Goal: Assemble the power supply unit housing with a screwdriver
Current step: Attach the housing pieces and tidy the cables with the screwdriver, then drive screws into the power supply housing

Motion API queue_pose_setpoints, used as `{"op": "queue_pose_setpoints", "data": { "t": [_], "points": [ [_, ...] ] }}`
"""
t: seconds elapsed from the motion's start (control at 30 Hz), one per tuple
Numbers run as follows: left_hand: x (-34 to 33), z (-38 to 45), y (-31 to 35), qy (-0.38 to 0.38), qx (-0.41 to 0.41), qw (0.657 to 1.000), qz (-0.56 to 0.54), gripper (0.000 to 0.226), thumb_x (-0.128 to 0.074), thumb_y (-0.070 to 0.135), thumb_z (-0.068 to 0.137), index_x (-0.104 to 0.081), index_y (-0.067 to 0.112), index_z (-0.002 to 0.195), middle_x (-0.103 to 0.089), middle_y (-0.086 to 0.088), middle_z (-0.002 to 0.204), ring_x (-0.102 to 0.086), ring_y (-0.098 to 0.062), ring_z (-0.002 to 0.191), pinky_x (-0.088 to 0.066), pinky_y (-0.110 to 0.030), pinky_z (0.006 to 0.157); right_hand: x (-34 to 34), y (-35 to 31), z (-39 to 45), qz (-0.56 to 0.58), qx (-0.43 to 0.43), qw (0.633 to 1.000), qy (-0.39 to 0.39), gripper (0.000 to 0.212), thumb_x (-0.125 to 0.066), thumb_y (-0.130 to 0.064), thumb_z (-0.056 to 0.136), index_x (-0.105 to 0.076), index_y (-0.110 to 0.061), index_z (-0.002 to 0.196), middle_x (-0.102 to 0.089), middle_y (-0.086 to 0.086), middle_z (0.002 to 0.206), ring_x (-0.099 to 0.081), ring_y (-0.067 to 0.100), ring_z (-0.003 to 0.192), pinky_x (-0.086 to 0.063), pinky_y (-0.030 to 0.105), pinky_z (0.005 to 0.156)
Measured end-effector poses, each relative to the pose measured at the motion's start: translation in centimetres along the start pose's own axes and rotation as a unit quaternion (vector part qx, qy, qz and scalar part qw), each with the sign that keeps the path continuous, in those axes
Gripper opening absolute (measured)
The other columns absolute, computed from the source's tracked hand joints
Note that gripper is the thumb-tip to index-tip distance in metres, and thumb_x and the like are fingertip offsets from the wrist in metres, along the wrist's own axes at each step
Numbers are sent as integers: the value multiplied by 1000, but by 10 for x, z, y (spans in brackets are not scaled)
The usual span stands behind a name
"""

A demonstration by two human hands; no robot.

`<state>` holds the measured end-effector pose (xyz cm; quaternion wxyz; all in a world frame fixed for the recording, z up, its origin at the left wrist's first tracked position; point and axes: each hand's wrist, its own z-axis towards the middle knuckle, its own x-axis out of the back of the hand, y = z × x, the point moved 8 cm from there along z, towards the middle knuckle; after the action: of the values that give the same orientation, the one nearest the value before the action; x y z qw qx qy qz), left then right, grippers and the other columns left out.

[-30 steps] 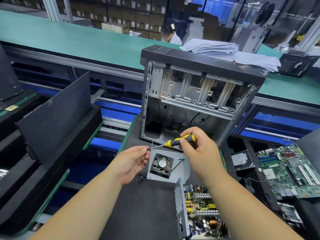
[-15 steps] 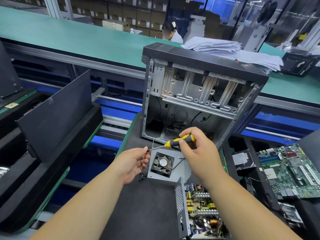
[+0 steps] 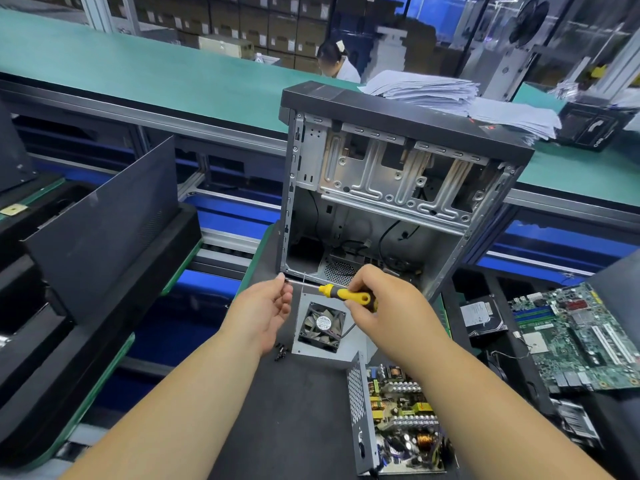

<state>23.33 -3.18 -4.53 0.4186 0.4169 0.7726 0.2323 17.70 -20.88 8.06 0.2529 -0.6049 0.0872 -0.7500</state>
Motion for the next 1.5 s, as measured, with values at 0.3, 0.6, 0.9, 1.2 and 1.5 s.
{"op": "queue_pose_setpoints", "data": {
  "t": [0.3, 0.6, 0.9, 1.2, 1.5],
  "points": [
    [-38, -6, 32, -94, -244, 911, 319, 18, -60, 30, 91, -68, 19, 79, -67, 10, 69, -59, 1, 64, -47, -23, 70, -19, 45, -18, 6, -118, 985, -122, 32, -59, -30, 92, -56, -41, 122, -57, -17, 92, -56, 7, 83, -51, 32, 74],
    [-85, -11, 4, -195, -241, 891, 332, 19, -58, 35, 91, -68, 26, 79, -68, 11, 75, -62, -1, 70, -51, -24, 72, -15, 79, -48, 66, -188, 975, -97, 20, -64, -26, 90, -59, -41, 102, -59, -13, 86, -61, 9, 79, -56, 38, 75],
    [-99, -38, -76, -374, -172, 681, 605, 49, -45, -8, 81, -66, 29, 106, -64, 9, 111, -57, -5, 107, -47, -25, 94, 3, 106, -77, 139, -239, 960, -46, 25, -63, -27, 86, -55, -48, 96, -63, -5, 89, -67, 21, 82, -56, 49, 80],
    [-99, -63, -101, -344, -244, 492, 761, 29, -77, 9, 74, -68, 24, 96, -54, 6, 112, -50, -9, 107, -39, -20, 94, 28, 126, -110, 190, -233, 953, -28, 21, -62, -18, 90, -60, -38, 95, -63, 2, 91, -66, 27, 86, -55, 50, 84],
    [-92, -106, -113, -263, -256, 415, 832, 16, -75, 22, 75, -70, 28, 89, -55, 8, 103, -55, -12, 99, -47, -30, 88, 64, 159, -159, 235, -231, 944, 4, 22, -63, -14, 90, -59, -34, 93, -66, 0, 88, -69, 12, 75, -56, 31, 76]
  ]
}}
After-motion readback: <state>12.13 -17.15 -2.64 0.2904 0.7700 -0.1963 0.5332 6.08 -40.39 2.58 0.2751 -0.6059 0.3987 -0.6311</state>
